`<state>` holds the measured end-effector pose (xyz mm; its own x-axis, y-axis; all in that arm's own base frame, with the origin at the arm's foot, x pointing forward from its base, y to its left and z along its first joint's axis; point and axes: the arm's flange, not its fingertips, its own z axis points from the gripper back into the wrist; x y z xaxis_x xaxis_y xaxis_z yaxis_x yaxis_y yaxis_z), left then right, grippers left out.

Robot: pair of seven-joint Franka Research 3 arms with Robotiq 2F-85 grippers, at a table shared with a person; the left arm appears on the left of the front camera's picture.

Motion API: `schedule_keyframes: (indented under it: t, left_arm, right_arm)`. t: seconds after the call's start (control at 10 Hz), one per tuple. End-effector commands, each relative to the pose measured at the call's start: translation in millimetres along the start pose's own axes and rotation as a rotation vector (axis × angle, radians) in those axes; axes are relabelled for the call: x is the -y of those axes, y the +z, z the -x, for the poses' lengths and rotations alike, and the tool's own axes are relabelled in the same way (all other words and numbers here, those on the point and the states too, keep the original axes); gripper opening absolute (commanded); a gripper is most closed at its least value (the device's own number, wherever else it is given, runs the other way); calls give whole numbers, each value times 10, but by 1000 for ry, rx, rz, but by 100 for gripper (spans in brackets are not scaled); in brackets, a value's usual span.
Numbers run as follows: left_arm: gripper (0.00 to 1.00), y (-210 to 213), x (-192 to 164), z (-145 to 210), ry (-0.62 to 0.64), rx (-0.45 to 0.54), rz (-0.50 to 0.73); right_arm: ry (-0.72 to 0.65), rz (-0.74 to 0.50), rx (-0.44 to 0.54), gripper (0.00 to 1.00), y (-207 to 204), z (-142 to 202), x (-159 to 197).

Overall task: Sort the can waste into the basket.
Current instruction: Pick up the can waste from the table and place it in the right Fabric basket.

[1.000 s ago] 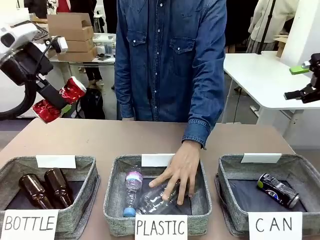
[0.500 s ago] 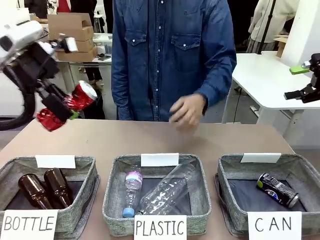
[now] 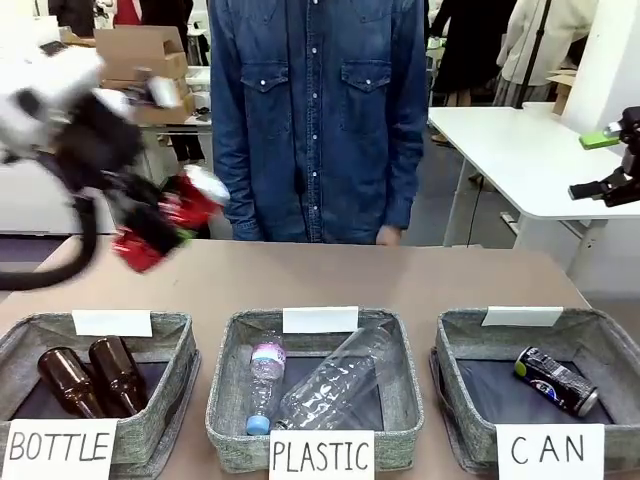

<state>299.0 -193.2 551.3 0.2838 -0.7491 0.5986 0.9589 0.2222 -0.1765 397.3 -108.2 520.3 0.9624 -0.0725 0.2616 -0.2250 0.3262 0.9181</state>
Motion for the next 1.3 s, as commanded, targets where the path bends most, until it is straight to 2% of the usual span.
schedule_keyframes:
  t: [0.0,0.1,0.2,0.3,0.4,0.5,0.7,0.8,0.9,1.0,1.1,1.2]
  left_arm:
    - [1,-708,-149,-699,-68,19,66]
    - [1,-1080,-109,-1091,-93,23,66]
    - [1,-1511,-11,-1566,-63,94,81]
    - [1,-1838,109,-1894,-87,115,120]
    - [1,-2140,206,-2167,-107,114,79]
    - [1,-2421,259,-2416,-119,99,95]
    - [1,-2939,435,-2828,-45,113,154]
    - [1,-3166,537,-2942,19,143,109]
    - [1,-3252,504,-2964,49,150,114]
    - [1,-2992,461,-2675,-47,131,147]
    - [1,-2992,461,-2675,-47,131,147]
    - [1,-3249,503,-2769,1,141,145]
  right_arm:
    - [16,8,-13,100,26,3,-5]
    - [0,0,0,100,0,0,0]
    - [-13,206,91,100,669,321,-58]
    - [-65,360,153,100,1141,670,-5]
    - [-90,449,208,100,1470,1016,88]
    - [-94,475,252,100,1669,1306,197]
    - [-73,399,324,100,1775,1630,500]
    - [-92,464,262,100,1916,1473,175]
    - [-92,464,262,100,1916,1473,175]
    - [-92,464,262,100,1916,1473,175]
    - [-92,464,262,100,1916,1473,175]
    - [-92,464,262,100,1916,1473,175]
